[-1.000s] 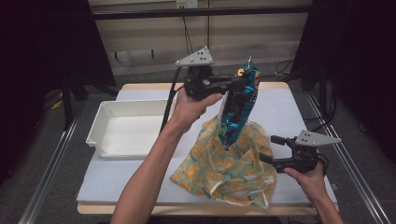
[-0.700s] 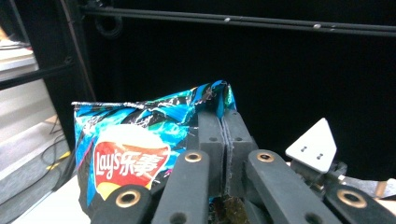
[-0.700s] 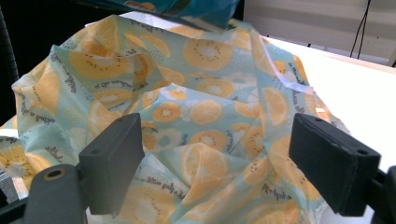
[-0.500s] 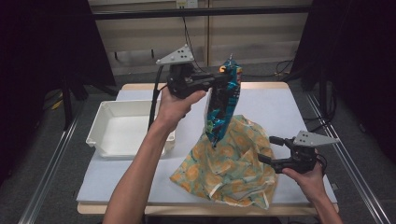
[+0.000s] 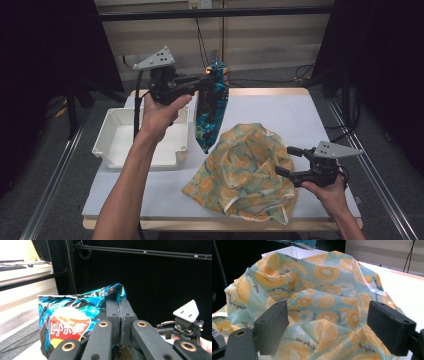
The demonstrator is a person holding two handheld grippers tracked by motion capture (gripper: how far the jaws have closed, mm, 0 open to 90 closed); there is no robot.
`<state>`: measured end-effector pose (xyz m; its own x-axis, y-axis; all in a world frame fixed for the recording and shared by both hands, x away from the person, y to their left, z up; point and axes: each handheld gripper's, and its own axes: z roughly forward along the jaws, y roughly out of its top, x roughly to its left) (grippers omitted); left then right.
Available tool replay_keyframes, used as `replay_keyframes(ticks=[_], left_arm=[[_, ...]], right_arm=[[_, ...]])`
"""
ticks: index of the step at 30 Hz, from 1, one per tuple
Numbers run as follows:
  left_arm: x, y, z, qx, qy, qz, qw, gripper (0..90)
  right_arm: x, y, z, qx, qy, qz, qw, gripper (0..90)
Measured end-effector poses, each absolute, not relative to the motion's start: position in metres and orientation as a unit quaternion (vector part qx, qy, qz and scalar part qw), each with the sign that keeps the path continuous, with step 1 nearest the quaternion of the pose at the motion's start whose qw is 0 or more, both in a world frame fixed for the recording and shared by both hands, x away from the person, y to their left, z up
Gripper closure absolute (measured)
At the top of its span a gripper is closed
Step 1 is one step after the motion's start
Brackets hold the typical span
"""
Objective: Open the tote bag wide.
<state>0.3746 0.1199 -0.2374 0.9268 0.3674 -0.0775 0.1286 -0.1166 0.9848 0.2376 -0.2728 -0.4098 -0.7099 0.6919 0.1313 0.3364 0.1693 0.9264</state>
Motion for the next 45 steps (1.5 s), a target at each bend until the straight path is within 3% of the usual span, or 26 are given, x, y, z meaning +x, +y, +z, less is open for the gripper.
replay_keyframes(ticks=[21, 34, 45], left_arm=[[0.380, 0.187, -0.264, 0.738, 0.237, 0.123, 0.620, 88.9], [0.387, 0.226, -0.273, 0.736, 0.294, 0.172, 0.584, 89.0], [0.409, 0.236, -0.295, 0.723, 0.357, 0.211, 0.553, 89.1]], right_arm=[[0.239, -0.271, -0.413, 0.341, 0.752, 0.542, 0.160, 16.9], [0.240, -0.270, -0.414, 0.344, 0.751, 0.541, 0.161, 17.0], [0.240, -0.270, -0.414, 0.343, 0.752, 0.539, 0.160, 17.0]])
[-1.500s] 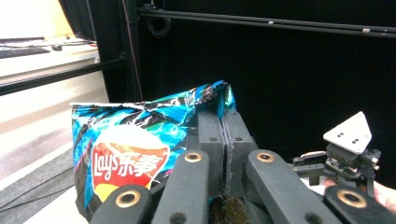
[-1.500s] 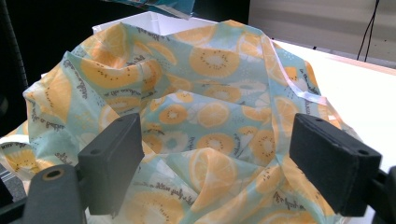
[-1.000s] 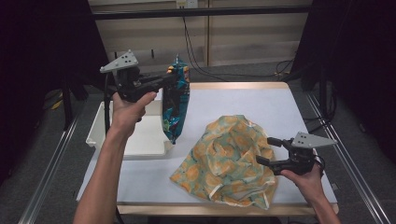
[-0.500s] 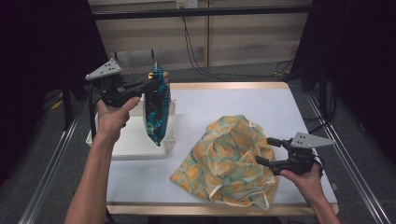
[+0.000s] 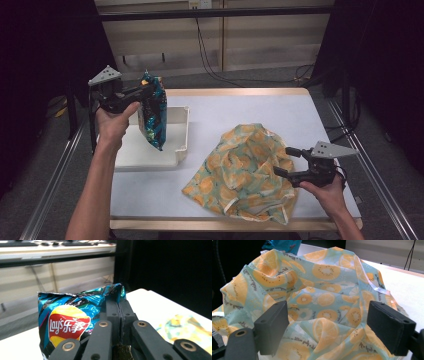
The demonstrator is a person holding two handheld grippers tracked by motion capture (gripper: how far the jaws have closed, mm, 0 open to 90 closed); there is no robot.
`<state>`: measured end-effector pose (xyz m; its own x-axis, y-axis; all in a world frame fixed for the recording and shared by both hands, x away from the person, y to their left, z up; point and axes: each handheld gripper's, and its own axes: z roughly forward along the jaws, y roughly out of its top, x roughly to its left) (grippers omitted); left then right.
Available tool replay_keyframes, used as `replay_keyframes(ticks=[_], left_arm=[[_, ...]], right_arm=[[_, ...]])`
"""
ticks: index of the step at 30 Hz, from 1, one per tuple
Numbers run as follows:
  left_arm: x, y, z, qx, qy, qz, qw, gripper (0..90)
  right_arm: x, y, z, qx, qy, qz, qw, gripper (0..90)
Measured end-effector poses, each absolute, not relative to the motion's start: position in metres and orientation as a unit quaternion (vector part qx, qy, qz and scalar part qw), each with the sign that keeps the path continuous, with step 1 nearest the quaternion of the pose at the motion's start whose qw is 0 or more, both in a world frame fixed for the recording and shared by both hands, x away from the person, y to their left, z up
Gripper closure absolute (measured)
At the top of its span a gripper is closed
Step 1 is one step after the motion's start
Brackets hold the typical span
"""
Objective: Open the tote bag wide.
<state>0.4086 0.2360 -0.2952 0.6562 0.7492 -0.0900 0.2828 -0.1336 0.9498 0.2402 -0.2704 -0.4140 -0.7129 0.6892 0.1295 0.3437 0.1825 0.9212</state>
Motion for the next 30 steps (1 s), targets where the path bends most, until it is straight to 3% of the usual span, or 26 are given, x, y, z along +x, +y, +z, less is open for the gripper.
replay_keyframes(ticks=[20, 30], left_arm=[[0.451, 0.232, -0.336, 0.705, 0.419, 0.219, 0.529, 89.1], [0.467, 0.216, -0.344, 0.717, 0.407, 0.215, 0.523, 88.8]], right_arm=[[0.241, -0.270, -0.416, 0.344, 0.753, 0.539, 0.157, 17.0], [0.240, -0.271, -0.415, 0.345, 0.752, 0.540, 0.158, 17.1]])
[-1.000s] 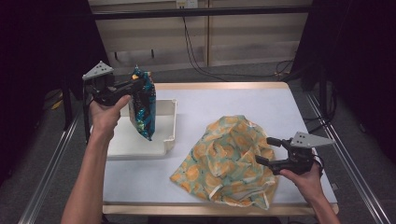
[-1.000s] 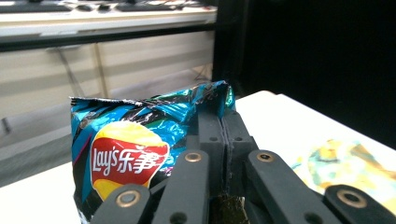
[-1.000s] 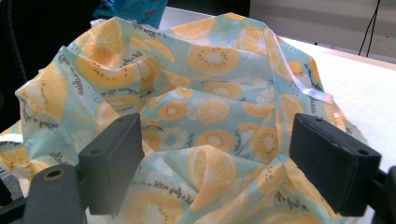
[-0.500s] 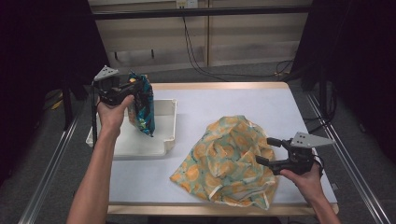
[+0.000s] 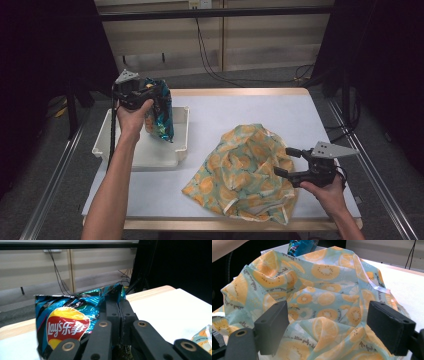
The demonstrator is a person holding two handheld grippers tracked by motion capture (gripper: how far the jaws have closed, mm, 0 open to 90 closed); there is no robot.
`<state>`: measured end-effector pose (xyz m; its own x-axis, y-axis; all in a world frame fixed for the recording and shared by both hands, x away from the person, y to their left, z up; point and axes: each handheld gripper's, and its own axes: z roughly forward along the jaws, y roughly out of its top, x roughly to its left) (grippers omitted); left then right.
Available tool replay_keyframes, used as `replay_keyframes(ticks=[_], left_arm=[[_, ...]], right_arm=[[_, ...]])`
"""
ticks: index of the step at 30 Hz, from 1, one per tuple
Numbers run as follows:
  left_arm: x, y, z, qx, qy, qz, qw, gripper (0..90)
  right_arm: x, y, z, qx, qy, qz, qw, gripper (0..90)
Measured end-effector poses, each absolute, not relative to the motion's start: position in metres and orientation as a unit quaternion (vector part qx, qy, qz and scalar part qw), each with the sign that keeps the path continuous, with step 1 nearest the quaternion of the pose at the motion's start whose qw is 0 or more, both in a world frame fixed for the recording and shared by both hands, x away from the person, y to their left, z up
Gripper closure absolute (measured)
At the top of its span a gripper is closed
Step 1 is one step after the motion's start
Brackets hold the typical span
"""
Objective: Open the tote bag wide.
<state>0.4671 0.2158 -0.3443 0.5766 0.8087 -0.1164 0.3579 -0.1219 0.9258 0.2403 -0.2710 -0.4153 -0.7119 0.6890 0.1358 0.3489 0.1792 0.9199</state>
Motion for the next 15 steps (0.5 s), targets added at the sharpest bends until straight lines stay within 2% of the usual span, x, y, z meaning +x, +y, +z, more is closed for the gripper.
replay_keyframes(ticks=[4, 15], left_arm=[[0.473, 0.208, -0.351, 0.704, 0.411, 0.207, 0.541, 88.6], [0.475, 0.178, -0.360, 0.704, 0.403, 0.199, 0.550, 87.5]], right_arm=[[0.241, -0.270, -0.415, 0.344, 0.752, 0.540, 0.156, 17.1], [0.242, -0.272, -0.417, 0.347, 0.752, 0.539, 0.153, 17.4]])
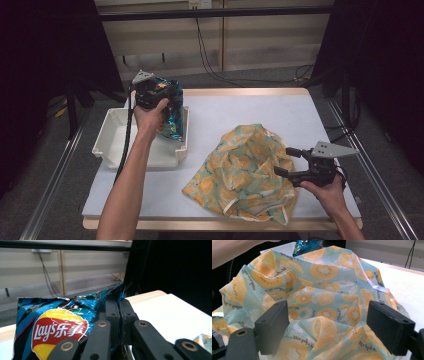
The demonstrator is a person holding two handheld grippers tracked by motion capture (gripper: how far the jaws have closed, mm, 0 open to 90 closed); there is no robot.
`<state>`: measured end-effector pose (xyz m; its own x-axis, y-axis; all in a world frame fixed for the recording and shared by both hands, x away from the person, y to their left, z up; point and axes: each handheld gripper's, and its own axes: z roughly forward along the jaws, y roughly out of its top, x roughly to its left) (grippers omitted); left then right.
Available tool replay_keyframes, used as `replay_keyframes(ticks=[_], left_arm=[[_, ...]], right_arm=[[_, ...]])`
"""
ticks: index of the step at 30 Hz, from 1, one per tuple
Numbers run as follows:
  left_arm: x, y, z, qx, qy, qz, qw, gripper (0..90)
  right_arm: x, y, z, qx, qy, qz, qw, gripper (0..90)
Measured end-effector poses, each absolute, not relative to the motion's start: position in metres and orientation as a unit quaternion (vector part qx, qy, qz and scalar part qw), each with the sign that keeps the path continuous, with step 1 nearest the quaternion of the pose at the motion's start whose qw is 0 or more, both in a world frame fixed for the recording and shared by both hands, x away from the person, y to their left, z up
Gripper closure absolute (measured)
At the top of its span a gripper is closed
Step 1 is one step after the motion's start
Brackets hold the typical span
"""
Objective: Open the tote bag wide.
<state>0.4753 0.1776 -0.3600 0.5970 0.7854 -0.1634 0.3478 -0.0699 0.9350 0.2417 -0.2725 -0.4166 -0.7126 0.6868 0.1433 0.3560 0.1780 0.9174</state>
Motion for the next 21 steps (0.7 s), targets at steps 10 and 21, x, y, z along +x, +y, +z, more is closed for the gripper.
replay_keyframes(ticks=[10, 21], left_arm=[[0.476, 0.166, -0.369, 0.720, 0.388, 0.196, 0.541, 84.4], [0.484, 0.169, -0.372, 0.712, 0.411, 0.210, 0.530, 81.9]], right_arm=[[0.242, -0.274, -0.415, 0.347, 0.749, 0.542, 0.157, 17.3], [0.243, -0.274, -0.416, 0.347, 0.751, 0.539, 0.156, 17.3]])
